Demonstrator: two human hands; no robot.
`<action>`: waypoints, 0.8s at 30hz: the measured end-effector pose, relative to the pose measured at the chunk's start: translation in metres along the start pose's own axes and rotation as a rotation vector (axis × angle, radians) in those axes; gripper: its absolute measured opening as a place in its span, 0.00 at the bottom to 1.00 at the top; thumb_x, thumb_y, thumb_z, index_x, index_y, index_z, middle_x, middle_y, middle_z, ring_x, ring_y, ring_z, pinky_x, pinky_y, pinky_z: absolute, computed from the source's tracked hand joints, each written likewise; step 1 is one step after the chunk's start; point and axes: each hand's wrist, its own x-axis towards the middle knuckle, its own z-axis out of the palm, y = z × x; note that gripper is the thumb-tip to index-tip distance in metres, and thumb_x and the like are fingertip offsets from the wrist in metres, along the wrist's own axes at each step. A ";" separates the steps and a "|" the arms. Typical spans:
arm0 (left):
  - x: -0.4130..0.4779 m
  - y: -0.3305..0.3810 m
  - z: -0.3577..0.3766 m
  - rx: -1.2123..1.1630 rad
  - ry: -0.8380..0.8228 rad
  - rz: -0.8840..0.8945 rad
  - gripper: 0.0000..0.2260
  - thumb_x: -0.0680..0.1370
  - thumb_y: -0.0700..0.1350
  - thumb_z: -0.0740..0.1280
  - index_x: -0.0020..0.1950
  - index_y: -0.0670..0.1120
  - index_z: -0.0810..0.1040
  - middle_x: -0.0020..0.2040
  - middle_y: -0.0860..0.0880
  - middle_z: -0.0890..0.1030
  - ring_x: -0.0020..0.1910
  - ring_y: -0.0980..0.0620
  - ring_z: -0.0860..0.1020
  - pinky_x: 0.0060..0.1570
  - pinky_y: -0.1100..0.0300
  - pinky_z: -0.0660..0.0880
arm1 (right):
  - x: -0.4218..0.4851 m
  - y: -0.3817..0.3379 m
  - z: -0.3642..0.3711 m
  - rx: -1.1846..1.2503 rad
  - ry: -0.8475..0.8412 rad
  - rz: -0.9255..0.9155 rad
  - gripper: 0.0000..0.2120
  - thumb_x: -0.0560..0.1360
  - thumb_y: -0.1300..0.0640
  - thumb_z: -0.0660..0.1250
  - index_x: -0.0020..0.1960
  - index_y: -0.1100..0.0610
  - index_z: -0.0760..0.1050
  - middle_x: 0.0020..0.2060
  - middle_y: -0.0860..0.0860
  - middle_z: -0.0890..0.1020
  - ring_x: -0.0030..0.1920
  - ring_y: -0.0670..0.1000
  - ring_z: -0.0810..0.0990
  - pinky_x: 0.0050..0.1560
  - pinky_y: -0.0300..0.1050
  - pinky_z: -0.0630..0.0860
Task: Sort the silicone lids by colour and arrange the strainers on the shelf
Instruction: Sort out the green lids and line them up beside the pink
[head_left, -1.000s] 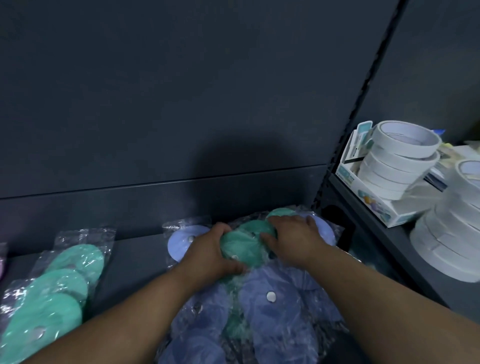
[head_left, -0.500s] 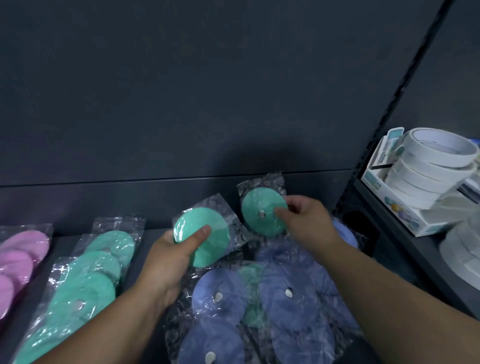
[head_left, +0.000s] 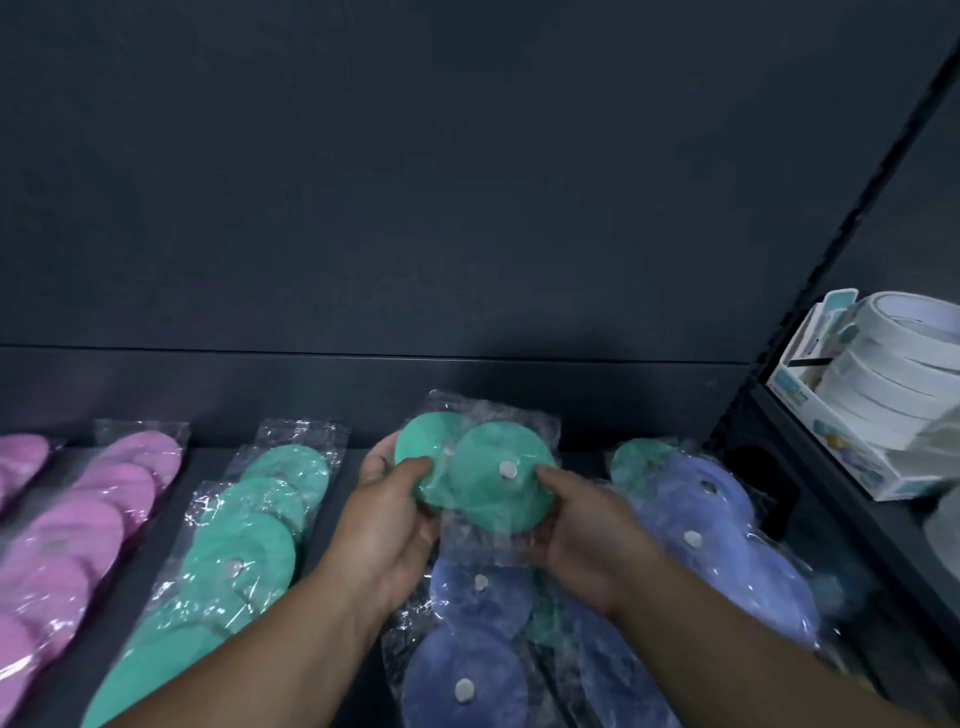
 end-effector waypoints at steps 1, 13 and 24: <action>-0.003 0.000 0.000 0.002 -0.004 -0.024 0.12 0.80 0.37 0.58 0.62 0.44 0.72 0.53 0.38 0.81 0.48 0.38 0.81 0.48 0.37 0.77 | 0.002 0.005 0.002 -0.002 -0.007 0.019 0.13 0.80 0.58 0.59 0.60 0.65 0.73 0.51 0.63 0.83 0.48 0.61 0.83 0.35 0.55 0.82; -0.005 0.008 -0.027 0.537 -0.087 0.140 0.25 0.64 0.51 0.76 0.58 0.48 0.74 0.49 0.48 0.85 0.48 0.50 0.83 0.48 0.54 0.80 | 0.003 0.010 0.018 -0.237 0.007 -0.143 0.07 0.80 0.62 0.61 0.55 0.63 0.73 0.48 0.62 0.83 0.41 0.57 0.83 0.37 0.49 0.80; 0.004 0.025 -0.071 0.660 0.110 0.250 0.33 0.67 0.47 0.78 0.68 0.61 0.67 0.63 0.55 0.74 0.61 0.55 0.73 0.64 0.57 0.70 | 0.054 -0.006 0.026 -1.013 0.319 -0.420 0.12 0.75 0.55 0.68 0.57 0.57 0.75 0.54 0.55 0.81 0.50 0.52 0.79 0.48 0.41 0.71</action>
